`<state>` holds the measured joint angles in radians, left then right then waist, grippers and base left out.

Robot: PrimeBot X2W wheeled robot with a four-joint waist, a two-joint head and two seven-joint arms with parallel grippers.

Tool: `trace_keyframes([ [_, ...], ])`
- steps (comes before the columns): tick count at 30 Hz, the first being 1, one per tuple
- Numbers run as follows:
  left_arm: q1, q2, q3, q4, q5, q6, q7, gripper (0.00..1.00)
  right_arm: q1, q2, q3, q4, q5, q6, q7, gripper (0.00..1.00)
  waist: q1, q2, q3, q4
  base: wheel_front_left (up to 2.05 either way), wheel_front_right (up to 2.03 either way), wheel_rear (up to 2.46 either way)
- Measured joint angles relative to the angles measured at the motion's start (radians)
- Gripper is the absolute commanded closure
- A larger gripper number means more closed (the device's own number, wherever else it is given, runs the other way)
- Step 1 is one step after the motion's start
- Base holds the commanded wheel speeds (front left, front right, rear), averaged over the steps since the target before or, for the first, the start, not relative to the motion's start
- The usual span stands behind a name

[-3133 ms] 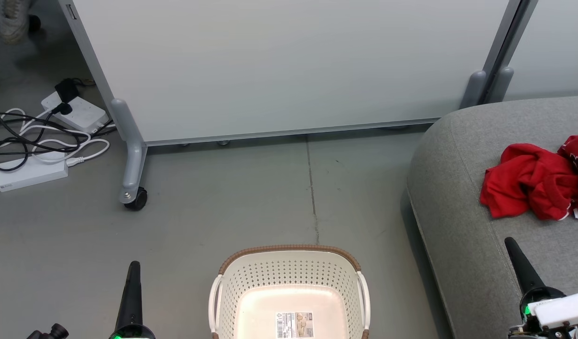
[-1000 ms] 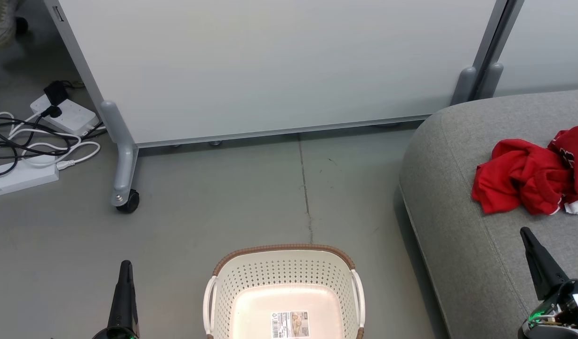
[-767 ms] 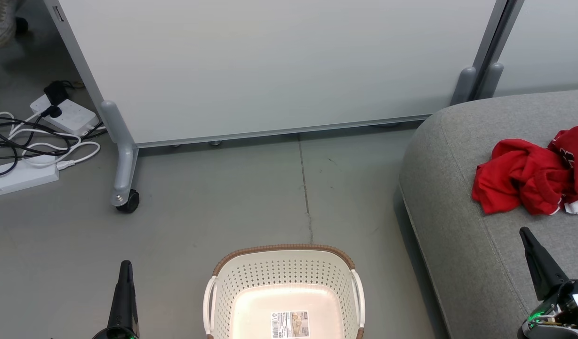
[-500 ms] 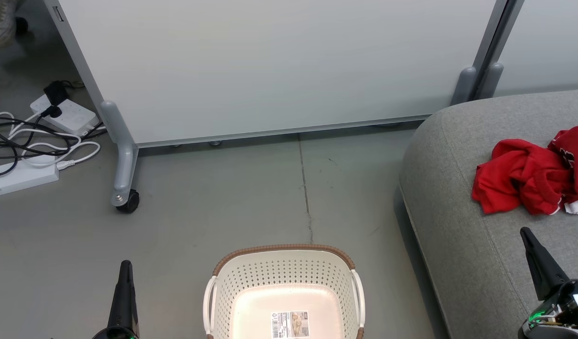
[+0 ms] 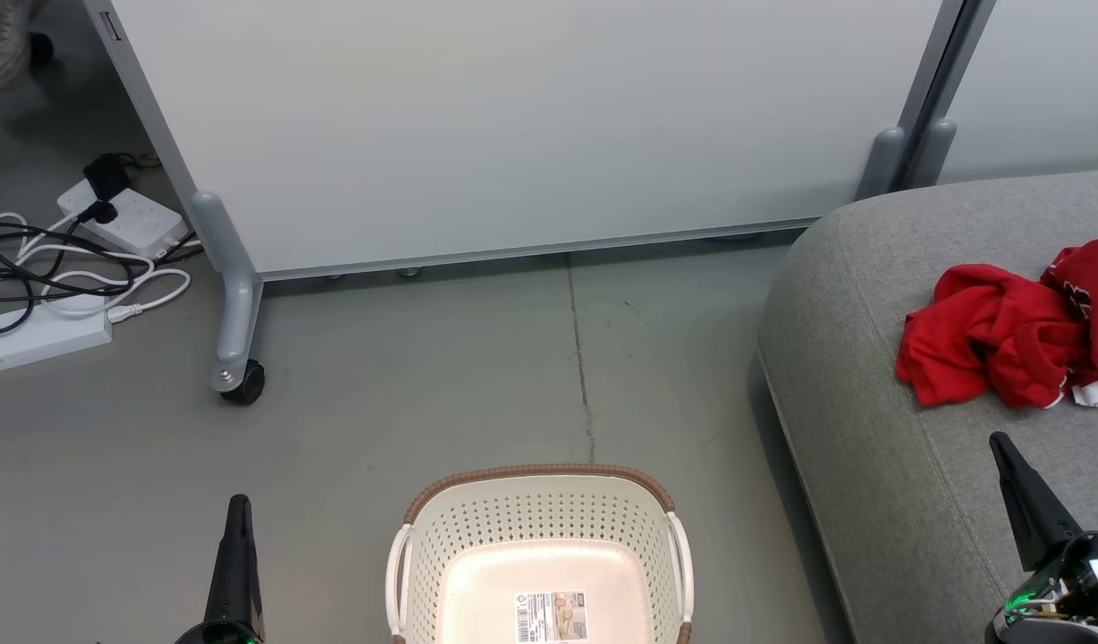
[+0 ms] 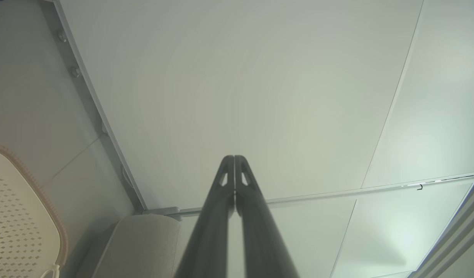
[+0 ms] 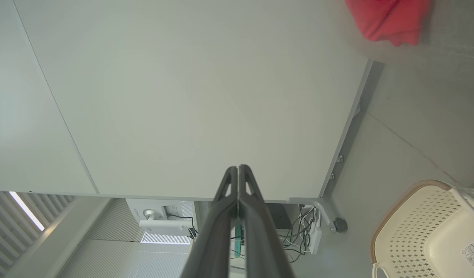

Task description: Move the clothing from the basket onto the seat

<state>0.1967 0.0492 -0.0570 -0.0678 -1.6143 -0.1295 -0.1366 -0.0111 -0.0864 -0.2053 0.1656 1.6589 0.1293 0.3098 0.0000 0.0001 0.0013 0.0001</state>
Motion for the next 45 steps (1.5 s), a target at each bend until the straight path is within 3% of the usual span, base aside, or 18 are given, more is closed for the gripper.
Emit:
trace_keyframes([
  [45,0.0,0.0,0.001,0.0,0.0,0.0,0.0,1.0,-0.001,0.013,-0.015,0.001,-0.013,0.0,0.017,1.0,0.0,0.0,0.0,0.0,0.0,0.0,0.0],
])
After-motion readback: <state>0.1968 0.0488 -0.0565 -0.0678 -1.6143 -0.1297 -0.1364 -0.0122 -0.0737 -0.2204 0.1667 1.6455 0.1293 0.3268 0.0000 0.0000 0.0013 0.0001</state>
